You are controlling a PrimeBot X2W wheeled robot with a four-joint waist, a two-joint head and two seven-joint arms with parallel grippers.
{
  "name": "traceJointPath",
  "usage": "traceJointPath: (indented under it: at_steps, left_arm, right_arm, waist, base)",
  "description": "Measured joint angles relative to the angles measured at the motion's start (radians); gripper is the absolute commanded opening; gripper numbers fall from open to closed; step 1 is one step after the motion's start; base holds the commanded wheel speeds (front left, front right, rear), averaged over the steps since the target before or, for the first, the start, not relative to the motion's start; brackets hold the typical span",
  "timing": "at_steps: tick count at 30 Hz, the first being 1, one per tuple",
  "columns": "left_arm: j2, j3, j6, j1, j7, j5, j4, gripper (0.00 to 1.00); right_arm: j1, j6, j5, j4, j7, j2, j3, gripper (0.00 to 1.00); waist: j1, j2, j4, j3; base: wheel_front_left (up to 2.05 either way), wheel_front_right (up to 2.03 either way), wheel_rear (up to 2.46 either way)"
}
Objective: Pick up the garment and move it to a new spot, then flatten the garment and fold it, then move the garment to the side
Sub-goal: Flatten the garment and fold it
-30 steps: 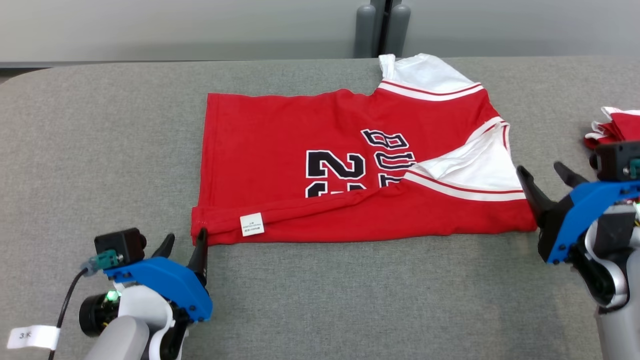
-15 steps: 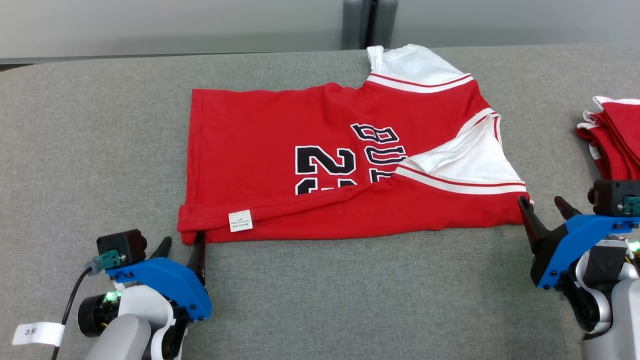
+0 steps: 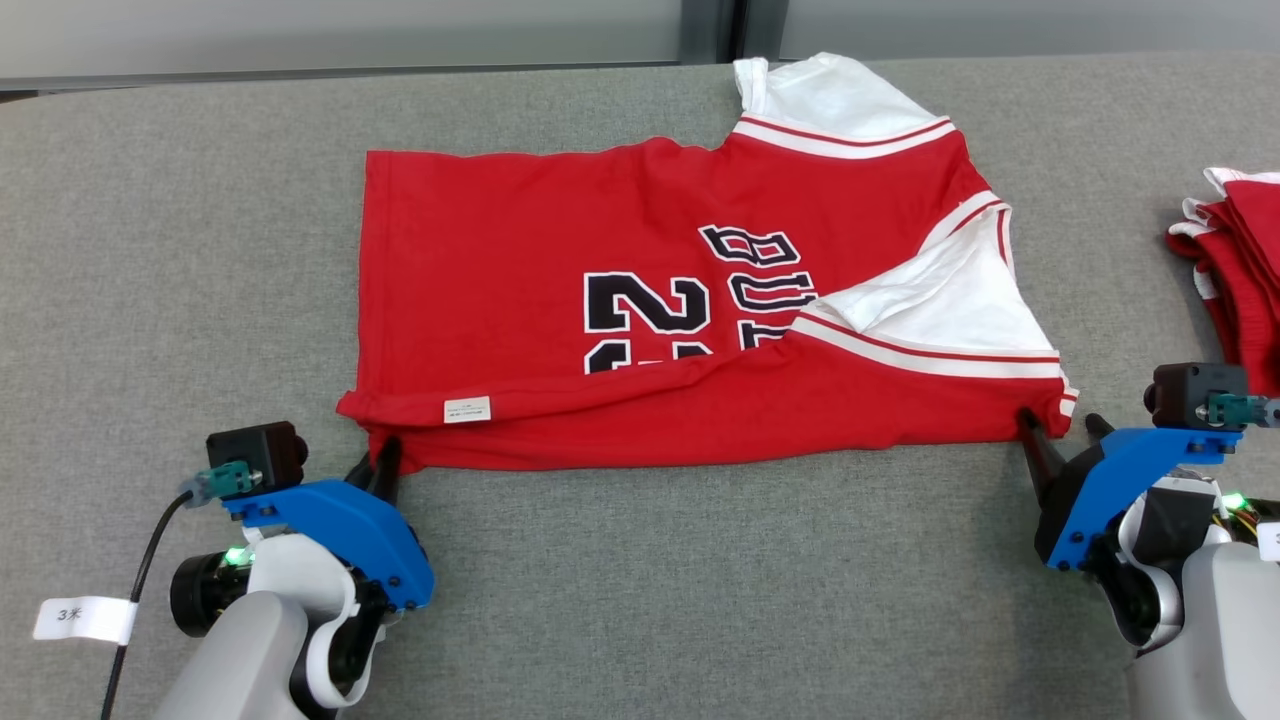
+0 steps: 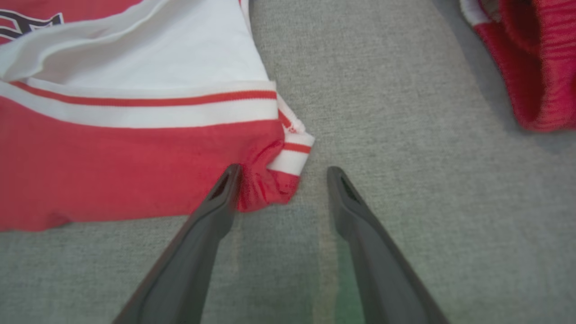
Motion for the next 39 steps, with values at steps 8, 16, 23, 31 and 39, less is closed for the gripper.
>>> traceJointPath:
  at_steps: [8, 16, 23, 31, 39]
  left_arm:
    - [-0.015, -0.009, -0.032, -0.008, 0.015, -0.031, 0.022, 0.00]
    - [0.036, 0.006, -0.035, 0.086, 0.030, -0.055, -0.057, 0.00]
    - [0.122, 0.004, 0.003, 0.223, 0.092, -0.055, -0.194, 0.00]
    - [0.146, 0.003, 0.072, 0.366, 0.125, -0.074, -0.313, 1.00]
    - [0.161, 0.031, 0.097, 0.391, 0.144, -0.099, -0.396, 1.00]
  right_arm:
    - [-0.029, 0.000, 0.011, 0.074, -0.046, 0.007, 0.009, 0.00]
    - [0.073, 0.000, 0.032, -0.038, -0.063, 0.008, -0.021, 0.00]
    - [0.254, 0.001, 0.097, -0.204, 0.012, 0.010, -0.003, 0.00]
    - [0.440, 0.000, 0.205, -0.322, 0.078, 0.009, 0.010, 0.46]
    - [0.424, 0.000, 0.157, -0.413, 0.145, 0.009, 0.026, 1.00]
  waist:
    - [0.0001, 0.0000, 0.014, -0.016]
    - [0.0001, 0.0000, 0.021, -0.080]
    - [0.0001, 0.0000, 0.013, -0.121]
    - [0.0001, 0.0000, 0.018, -0.142]
    - [0.0000, 0.0000, 0.008, -0.141]
  base:
    - [0.00, 0.00, 0.00]
    - [0.00, 0.00, 0.00]
    - [0.00, 0.00, 0.00]
    - [0.00, 0.00, 0.00]
    - [0.00, 0.00, 0.00]
